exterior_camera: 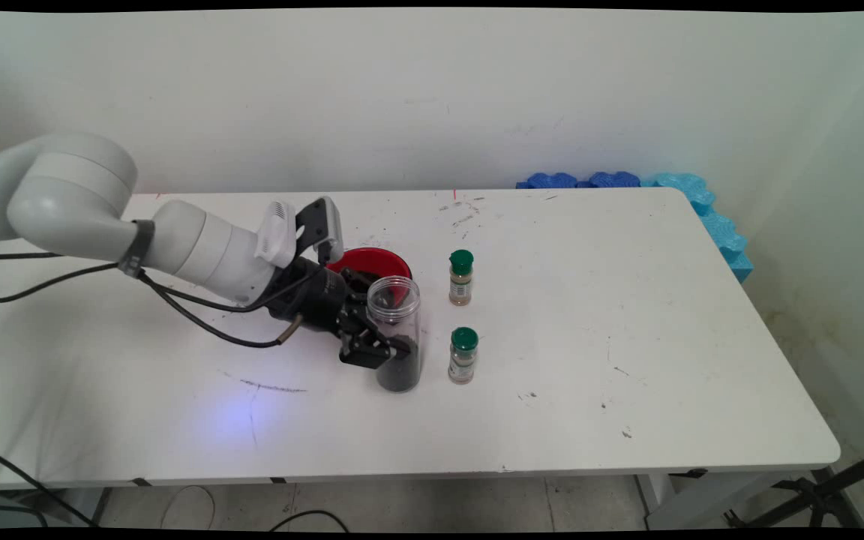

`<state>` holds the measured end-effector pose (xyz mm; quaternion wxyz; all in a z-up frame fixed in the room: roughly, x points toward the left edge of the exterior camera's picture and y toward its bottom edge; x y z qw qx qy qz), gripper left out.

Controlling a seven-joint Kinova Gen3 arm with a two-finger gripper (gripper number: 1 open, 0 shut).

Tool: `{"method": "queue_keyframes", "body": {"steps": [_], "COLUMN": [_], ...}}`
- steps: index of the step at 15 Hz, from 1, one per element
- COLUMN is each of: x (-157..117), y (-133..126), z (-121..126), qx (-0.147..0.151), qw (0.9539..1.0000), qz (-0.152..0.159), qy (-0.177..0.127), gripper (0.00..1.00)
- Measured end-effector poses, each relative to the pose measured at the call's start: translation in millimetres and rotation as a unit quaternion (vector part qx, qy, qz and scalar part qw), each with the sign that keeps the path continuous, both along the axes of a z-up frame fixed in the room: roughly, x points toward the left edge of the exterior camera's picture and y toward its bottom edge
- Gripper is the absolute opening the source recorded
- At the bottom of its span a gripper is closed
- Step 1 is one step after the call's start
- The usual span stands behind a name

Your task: Place the picked object on the table

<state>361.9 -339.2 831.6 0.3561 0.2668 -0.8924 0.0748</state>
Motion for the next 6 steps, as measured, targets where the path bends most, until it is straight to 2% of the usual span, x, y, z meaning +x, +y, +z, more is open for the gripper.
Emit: {"method": "queue_keyframes", "body": {"steps": [3,4,6], "x": [-1.2,-1.3,-1.4], "y": [-1.8,-2.6,-5.3], "z": [-6.8,-8.1,-10.1], "qx": [0.000,-0.001,-0.003], "qw": [1.0000,1.0000,1.0000], "qz": [-0.001,-0.001,0.002], "qy": [0.001,0.001,0.003], "gripper": [0.00,1.00,1.00]}}
